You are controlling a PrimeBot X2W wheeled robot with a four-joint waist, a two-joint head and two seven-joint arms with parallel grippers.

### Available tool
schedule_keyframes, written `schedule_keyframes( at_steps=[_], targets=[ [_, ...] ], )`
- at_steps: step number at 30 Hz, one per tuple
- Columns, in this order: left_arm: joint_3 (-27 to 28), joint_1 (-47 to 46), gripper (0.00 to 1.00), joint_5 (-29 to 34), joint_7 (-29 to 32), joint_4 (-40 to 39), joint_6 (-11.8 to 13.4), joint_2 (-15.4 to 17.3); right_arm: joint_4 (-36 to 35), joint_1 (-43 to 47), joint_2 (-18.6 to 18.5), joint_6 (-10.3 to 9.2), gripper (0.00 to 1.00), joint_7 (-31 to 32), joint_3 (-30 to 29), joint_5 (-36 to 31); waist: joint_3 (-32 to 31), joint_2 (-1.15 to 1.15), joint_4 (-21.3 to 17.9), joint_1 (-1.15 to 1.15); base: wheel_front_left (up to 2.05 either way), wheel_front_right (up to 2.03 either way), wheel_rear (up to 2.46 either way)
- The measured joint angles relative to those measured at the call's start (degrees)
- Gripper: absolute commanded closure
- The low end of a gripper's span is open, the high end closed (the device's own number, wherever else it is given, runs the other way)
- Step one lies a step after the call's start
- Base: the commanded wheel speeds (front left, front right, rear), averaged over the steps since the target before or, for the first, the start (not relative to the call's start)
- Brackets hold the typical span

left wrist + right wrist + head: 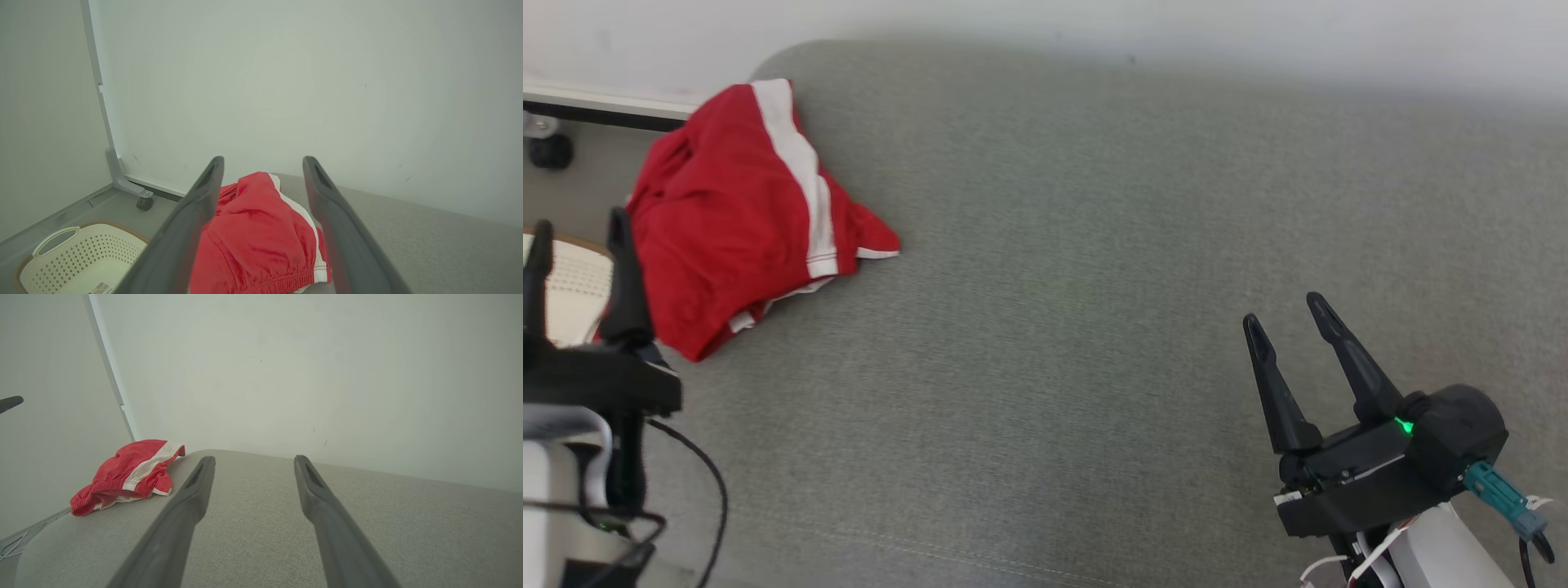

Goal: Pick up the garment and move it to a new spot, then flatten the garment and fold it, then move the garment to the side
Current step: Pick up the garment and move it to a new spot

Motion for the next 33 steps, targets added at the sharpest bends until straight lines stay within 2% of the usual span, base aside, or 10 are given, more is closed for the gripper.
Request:
schedule_keyframes(
  at_steps=[8, 12, 18, 22, 33],
  targets=[
    [2.60, -8.25, 0.00, -4.25, 6.88, 9.53, -1.42, 3.90, -0.12, -3.32, -0.43, 0.41, 0.00, 0.00, 0.19, -0.57, 3.27, 0.00, -4.09, 0.00, 0.00, 0.00, 0.00],
    [3.56, -12.40, 0.00, -4.71, 9.95, 14.21, -1.51, 7.11, -0.26, -4.73, -0.88, 0.42, 0.00, 0.00, 0.29, -0.82, 4.91, 0.00, -6.32, 0.00, 0.00, 0.00, 0.00],
    [5.17, -16.51, 0.00, -8.28, 14.95, 21.01, -2.01, 8.47, -0.01, -6.36, -1.32, 0.51, 0.00, 0.00, 0.23, -0.92, 6.98, 0.01, -9.89, 0.01, 0.00, 0.00, 0.00],
    [5.65, -17.95, 0.00, -9.70, 18.14, 25.24, -2.44, 10.54, 0.09, -6.86, -1.31, 0.75, 0.00, 0.00, 0.22, -0.92, 8.12, 0.01, -12.15, 0.00, 0.00, 0.00, 0.00],
    [3.41, -19.99, 0.00, -10.40, 26.71, 33.79, -2.52, 10.44, 0.83, -7.47, -1.47, 0.91, 0.00, 0.00, -0.57, -0.89, 10.43, 0.01, -15.98, 0.00, 0.00, 0.00, 0.00]
  ],
)
